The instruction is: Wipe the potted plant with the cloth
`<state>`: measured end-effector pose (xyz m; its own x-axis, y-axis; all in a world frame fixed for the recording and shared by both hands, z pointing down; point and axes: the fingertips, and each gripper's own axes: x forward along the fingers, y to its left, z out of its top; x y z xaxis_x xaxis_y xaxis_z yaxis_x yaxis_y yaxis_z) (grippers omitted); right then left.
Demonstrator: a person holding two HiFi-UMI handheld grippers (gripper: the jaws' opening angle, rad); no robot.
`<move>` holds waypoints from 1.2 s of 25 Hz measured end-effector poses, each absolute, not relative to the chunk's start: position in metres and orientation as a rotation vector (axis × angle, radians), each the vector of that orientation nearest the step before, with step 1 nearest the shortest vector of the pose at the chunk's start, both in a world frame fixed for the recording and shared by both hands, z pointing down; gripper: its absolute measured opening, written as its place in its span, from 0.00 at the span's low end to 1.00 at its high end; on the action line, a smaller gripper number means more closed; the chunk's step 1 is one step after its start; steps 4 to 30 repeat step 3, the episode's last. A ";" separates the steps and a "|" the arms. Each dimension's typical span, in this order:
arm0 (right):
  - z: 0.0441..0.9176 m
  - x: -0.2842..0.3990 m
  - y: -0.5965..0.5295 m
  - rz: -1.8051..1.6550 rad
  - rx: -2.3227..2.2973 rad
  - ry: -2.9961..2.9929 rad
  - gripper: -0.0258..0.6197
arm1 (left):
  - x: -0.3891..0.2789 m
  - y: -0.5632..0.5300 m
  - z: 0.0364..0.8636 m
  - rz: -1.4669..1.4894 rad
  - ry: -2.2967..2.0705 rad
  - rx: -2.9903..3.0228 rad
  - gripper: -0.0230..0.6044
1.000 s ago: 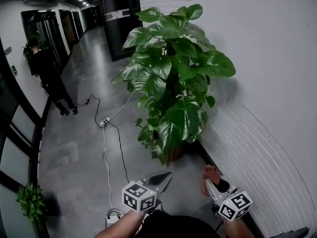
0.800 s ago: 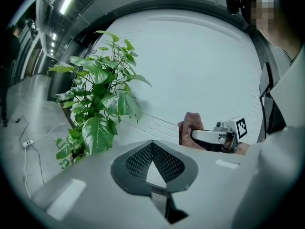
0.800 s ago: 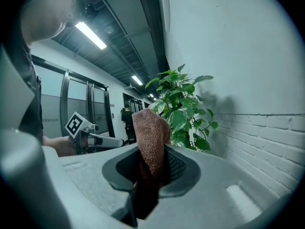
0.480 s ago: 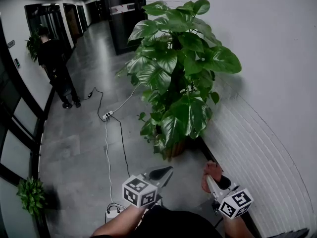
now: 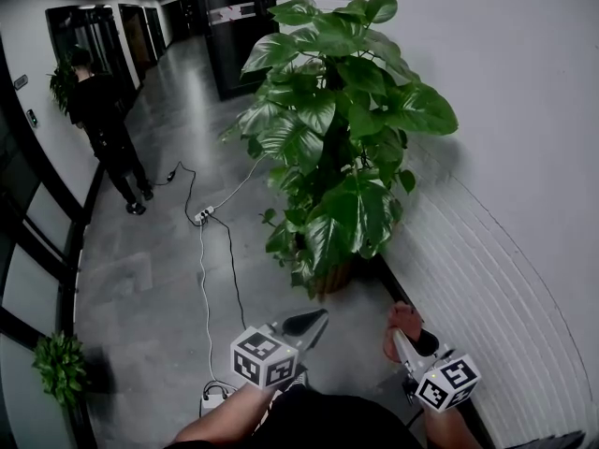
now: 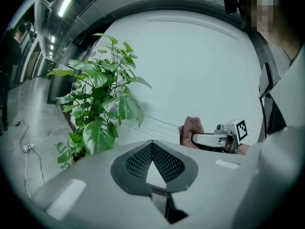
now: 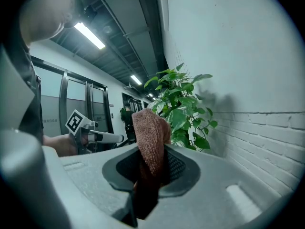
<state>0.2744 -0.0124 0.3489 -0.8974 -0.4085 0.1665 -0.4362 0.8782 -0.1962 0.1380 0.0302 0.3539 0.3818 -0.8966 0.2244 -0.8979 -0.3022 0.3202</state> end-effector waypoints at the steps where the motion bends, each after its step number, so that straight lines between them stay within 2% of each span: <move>1: 0.349 0.275 -0.013 0.347 0.659 -2.928 0.14 | 0.139 0.030 0.354 0.006 -1.553 2.257 0.06; 30: 0.348 0.275 -0.013 0.344 0.657 -2.929 0.14 | 0.140 0.029 0.354 0.010 -1.550 2.259 0.06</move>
